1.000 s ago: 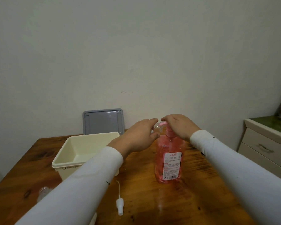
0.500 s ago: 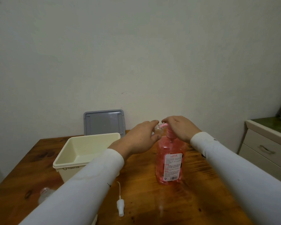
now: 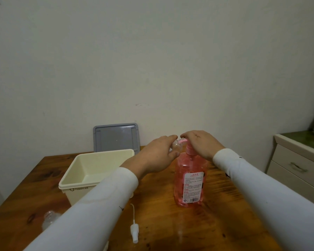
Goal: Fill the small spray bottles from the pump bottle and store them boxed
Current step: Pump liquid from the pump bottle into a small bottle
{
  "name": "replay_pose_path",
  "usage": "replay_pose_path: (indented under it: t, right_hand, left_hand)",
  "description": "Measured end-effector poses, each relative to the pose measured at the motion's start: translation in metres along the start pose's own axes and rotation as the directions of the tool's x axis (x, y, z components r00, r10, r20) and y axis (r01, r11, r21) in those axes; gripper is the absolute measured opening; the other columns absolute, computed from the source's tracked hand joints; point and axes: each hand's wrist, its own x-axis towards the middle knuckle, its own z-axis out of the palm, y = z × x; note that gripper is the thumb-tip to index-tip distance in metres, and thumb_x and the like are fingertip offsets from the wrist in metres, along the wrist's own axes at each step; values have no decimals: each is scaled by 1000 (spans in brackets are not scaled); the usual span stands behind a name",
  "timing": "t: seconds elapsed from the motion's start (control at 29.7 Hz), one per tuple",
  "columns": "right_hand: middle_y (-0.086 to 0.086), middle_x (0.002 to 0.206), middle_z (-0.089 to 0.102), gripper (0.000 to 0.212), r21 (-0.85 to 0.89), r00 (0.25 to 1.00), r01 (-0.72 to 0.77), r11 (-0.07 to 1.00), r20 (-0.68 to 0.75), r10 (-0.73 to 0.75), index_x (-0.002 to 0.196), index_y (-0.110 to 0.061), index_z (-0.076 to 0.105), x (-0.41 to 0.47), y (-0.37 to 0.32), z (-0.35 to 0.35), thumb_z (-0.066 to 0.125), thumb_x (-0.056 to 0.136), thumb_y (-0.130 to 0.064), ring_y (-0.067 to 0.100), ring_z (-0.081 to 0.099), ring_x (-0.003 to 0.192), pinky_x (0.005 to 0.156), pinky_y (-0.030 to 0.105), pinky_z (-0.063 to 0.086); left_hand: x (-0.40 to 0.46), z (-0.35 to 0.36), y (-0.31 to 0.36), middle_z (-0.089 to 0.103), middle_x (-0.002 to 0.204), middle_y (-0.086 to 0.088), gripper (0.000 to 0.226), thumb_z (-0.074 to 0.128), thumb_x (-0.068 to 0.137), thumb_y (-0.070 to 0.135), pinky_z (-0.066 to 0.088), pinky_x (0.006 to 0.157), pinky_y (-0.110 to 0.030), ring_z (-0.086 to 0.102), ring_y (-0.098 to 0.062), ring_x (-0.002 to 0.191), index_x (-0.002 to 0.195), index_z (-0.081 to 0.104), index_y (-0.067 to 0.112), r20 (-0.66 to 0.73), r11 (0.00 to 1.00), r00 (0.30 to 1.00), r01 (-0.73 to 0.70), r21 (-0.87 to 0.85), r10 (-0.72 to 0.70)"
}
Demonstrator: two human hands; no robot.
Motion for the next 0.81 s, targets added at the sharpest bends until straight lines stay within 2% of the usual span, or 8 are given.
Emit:
replay_pose_path:
  t: [0.1,0.2,0.3,0.57,0.67,0.81]
  right_hand:
    - [10,124,63,43,-20,1000,-10,1000,23,10,122,-12,60,0,-1,0,26,100,-23,25,51,116,93,31,36]
    - [8,134,56,43,-21,1000,-10,1000,18,11,128,-16,57,4,-2,-6,25,100,-25,24,48,122,99,33,35]
    - [6,136,55,44,33,1000,-15,999,13,14,128,-17,58,8,-2,-9,26,99,-27,22,50,121,102,36,38]
    - [9,129,59,43,42,1000,-18,999,15,18,125,-16,60,4,2,3,26,100,-26,23,50,118,93,32,36]
    - [8,134,56,44,10,1000,-21,1000,21,21,128,-16,58,5,1,-2,25,100,-26,23,48,121,96,32,35]
    - [8,135,56,44,53,1000,-25,998,-18,26,127,-17,59,9,-4,-8,27,99,-27,23,49,121,96,33,36]
  left_hand:
    - [-1,1,-1,47,143,-3,57,49,98,36,39,101,-33,47,-21,125,149,27,23,7,1000,1000,6,7,-6]
    - [0,-5,-2,46,142,-3,57,48,98,36,38,100,-31,47,-21,124,150,27,23,2,1000,1000,5,4,-5]
    - [1,-11,-2,48,140,-3,57,47,98,37,38,98,-30,48,-20,122,149,27,23,1,1000,1000,-12,14,12]
    - [-1,-1,-6,44,145,-3,58,48,98,36,37,102,-32,45,-21,127,150,26,23,34,1000,999,9,14,-9]
    - [0,-4,-4,44,145,-2,57,48,98,36,37,102,-32,45,-21,127,150,26,24,27,1000,1000,6,9,-7]
    - [4,-12,-1,45,143,-3,57,48,98,35,37,100,-30,46,-20,125,150,27,22,-7,1000,1000,-23,21,24]
